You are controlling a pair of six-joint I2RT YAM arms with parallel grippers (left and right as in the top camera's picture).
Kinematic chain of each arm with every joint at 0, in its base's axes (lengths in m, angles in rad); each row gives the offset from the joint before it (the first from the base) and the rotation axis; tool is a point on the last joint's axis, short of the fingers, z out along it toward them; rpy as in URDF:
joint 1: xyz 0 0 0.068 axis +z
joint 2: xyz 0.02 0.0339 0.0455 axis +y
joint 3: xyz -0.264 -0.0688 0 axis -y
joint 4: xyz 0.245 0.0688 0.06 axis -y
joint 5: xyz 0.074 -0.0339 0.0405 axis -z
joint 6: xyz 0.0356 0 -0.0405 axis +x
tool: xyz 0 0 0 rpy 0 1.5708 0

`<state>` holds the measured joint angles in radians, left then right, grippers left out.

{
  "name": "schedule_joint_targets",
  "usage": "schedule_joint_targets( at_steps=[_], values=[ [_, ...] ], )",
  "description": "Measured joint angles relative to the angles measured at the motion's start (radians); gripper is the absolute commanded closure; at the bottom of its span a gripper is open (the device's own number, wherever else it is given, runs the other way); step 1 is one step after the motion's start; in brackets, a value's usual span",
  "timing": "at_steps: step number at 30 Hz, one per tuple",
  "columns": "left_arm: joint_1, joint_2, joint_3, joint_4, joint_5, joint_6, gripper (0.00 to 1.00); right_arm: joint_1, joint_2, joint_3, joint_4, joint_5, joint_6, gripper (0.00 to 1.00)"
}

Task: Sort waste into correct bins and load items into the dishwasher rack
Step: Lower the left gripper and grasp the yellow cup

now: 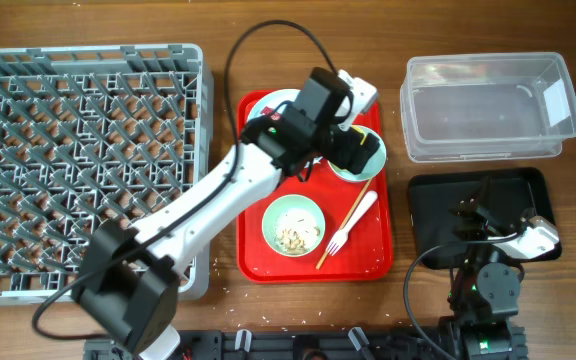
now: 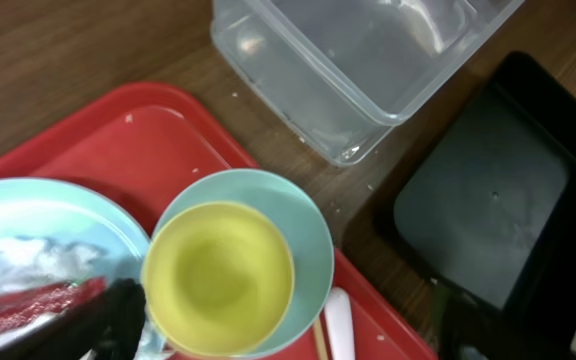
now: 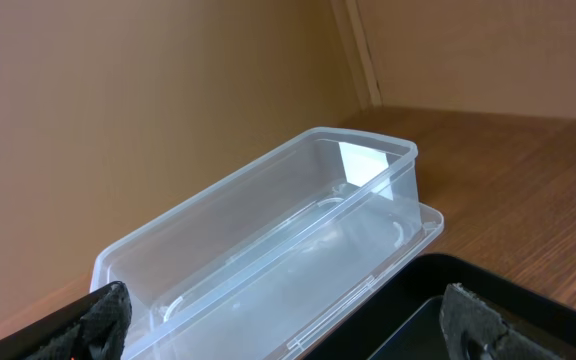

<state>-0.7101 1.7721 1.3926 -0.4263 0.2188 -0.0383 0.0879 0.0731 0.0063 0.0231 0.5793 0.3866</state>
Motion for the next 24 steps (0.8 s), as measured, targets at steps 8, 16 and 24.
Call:
schedule_joint_targets(
  at_steps=[8,16,24],
  values=[
    [-0.023,0.128,0.0,0.097,-0.005,0.052,0.52,0.0,0.0,0.0,0.0,0.005,0.0,0.0],
    [-0.046,0.195,0.0,0.095,-0.005,0.053,0.54,0.0,0.0,0.0,0.0,0.005,0.0,0.0],
    [-0.063,0.208,0.0,0.091,-0.005,0.054,0.7,0.0,0.0,0.0,0.0,0.005,0.0,0.0]
  ],
)
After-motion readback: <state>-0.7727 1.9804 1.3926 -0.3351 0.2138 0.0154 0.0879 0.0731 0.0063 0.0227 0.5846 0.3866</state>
